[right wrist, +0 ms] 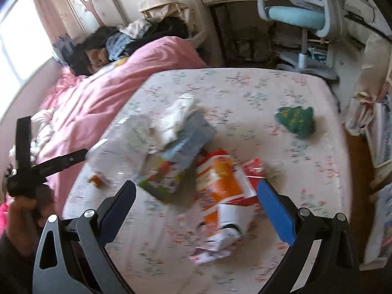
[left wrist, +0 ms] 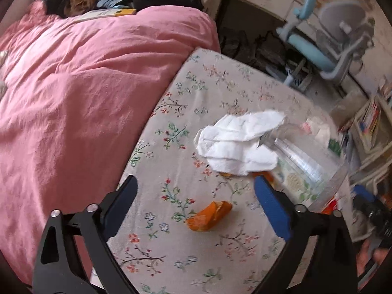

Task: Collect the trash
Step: 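Move the left tool toward the orange peel while the right tool lifts, then grasp the orange peel with the left tool while the right tool lowers onto the chip bag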

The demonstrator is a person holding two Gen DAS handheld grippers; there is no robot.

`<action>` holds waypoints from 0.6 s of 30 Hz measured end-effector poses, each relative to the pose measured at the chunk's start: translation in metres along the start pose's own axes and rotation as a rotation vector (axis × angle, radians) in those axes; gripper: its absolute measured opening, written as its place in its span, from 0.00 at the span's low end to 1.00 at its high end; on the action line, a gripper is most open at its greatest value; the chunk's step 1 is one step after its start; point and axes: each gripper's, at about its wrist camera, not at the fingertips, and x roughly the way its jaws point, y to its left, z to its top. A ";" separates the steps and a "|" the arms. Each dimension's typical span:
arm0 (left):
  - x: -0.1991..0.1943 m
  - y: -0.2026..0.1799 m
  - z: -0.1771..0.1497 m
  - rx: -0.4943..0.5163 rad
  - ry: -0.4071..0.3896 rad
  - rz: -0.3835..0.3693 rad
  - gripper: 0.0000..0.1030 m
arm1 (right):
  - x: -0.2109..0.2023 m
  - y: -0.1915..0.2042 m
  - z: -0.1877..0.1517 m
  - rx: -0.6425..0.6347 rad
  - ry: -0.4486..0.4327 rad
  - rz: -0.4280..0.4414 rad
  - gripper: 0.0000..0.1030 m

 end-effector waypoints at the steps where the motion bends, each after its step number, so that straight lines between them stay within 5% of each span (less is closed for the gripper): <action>1: 0.002 -0.001 -0.001 0.018 0.011 0.005 0.85 | 0.001 -0.006 0.000 0.011 0.008 -0.001 0.91; 12: 0.021 -0.030 -0.024 0.235 0.094 0.010 0.79 | 0.005 -0.026 -0.016 0.028 0.103 0.009 0.64; 18: 0.028 -0.038 -0.030 0.305 0.110 0.028 0.55 | 0.016 -0.028 -0.023 0.031 0.158 -0.007 0.54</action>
